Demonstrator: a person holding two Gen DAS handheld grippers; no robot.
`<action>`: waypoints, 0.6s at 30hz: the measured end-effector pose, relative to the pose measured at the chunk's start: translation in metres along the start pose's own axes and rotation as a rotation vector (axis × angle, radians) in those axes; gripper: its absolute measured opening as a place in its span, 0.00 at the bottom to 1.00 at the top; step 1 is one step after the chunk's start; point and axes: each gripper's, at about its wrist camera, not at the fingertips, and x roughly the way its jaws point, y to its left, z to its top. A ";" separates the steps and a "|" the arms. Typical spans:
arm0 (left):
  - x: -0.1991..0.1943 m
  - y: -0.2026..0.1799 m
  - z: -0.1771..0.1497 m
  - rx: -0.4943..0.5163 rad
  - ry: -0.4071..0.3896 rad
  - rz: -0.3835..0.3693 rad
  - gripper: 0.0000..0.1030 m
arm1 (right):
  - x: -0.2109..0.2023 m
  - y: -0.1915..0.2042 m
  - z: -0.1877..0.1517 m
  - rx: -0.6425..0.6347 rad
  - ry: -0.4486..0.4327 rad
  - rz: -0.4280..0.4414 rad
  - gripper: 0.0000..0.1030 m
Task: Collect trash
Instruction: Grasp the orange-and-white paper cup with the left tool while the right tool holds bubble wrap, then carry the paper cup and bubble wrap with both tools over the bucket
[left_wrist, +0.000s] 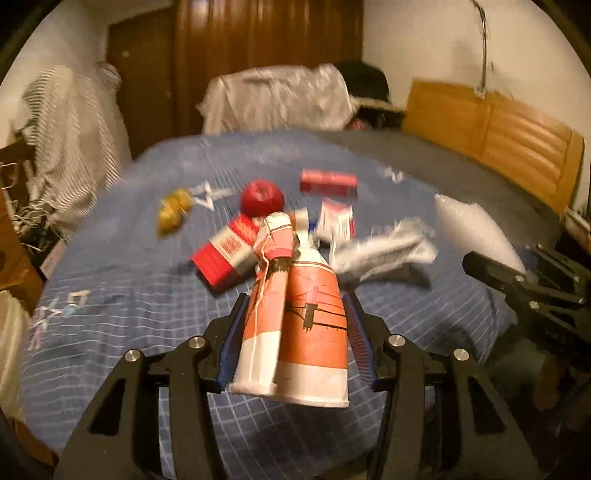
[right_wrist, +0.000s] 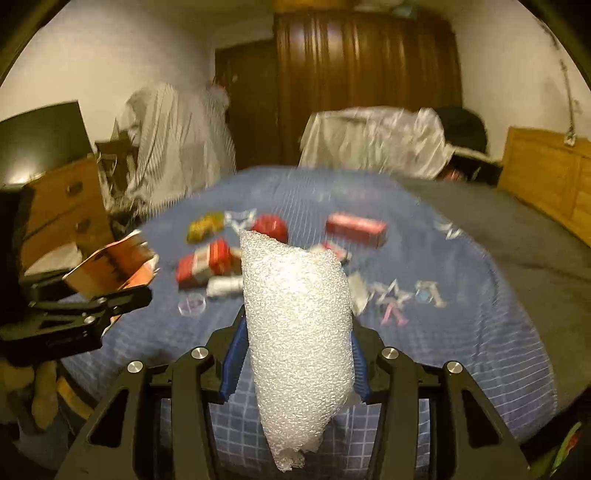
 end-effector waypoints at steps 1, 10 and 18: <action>-0.007 -0.002 0.001 -0.010 -0.017 0.006 0.48 | -0.007 0.001 0.002 0.000 -0.019 -0.006 0.47; -0.070 -0.020 -0.002 -0.052 -0.158 0.028 0.48 | -0.080 0.014 0.017 0.003 -0.167 -0.077 0.48; -0.101 -0.026 0.002 -0.071 -0.235 0.039 0.48 | -0.123 0.013 0.019 0.025 -0.242 -0.082 0.48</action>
